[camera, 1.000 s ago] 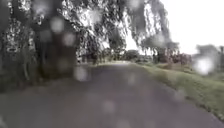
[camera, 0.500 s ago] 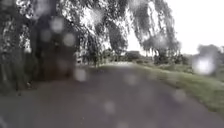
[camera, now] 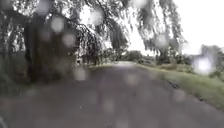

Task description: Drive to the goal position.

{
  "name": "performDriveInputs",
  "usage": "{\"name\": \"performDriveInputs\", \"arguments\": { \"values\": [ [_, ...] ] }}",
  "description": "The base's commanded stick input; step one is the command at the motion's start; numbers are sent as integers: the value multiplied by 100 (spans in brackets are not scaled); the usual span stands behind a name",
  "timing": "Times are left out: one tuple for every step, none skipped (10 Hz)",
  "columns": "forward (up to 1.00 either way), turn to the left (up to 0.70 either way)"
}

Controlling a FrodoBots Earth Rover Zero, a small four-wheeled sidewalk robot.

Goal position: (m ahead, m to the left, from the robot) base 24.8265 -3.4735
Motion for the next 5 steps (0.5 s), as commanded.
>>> {"name": "performDriveInputs", "arguments": {
  "values": [
    [100,0],
    [100,-3],
    [100,-5],
    [100,-37],
    [100,-37]
  ]
}}
